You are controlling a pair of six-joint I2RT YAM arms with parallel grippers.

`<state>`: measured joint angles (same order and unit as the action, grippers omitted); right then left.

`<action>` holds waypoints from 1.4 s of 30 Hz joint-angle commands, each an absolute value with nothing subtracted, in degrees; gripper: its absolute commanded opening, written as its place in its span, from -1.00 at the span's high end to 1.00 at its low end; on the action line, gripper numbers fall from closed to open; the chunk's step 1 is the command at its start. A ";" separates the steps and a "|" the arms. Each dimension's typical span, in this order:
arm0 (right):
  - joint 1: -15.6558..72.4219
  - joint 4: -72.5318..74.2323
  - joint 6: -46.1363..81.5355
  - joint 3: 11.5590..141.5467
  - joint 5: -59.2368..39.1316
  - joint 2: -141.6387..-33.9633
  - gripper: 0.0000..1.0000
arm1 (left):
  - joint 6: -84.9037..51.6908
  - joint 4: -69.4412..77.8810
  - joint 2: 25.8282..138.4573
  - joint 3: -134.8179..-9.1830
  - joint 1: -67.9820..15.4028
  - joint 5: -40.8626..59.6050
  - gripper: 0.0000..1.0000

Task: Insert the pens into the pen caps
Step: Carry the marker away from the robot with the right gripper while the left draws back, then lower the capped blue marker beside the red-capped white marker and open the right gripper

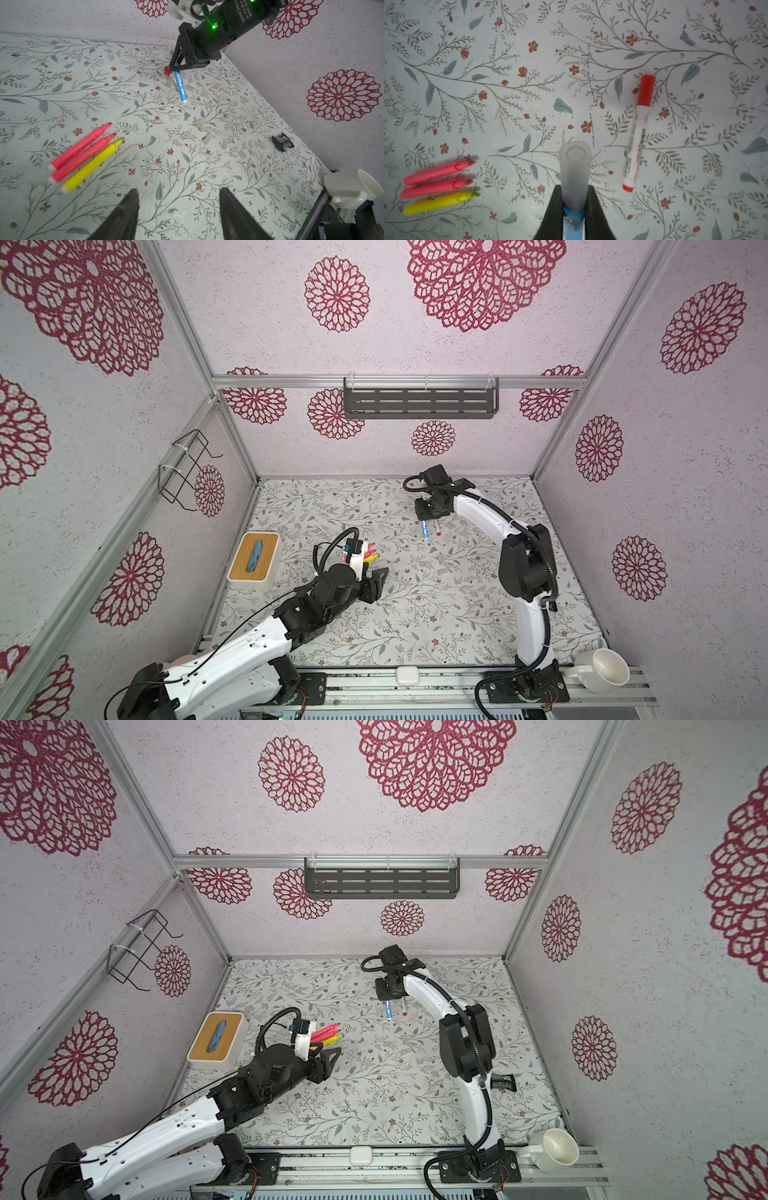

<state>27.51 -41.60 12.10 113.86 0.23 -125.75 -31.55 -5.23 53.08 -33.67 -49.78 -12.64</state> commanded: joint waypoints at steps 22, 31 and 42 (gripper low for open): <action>24.65 -48.72 9.62 128.94 8.85 -139.47 0.83 | -31.30 -5.80 50.73 -31.66 -50.61 -15.42 -0.28; 24.94 -46.89 9.73 129.54 10.79 -137.76 0.26 | -30.28 -5.75 49.76 -31.50 -50.54 -16.34 -0.28; 29.47 -43.89 8.55 125.86 8.72 -130.78 0.32 | -30.32 -6.65 46.81 -30.50 -50.61 -17.45 -0.28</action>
<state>28.34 -44.71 9.45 125.86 10.63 -136.18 -30.85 -5.61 47.62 -31.44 -49.89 -16.25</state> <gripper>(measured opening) 0.343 0.640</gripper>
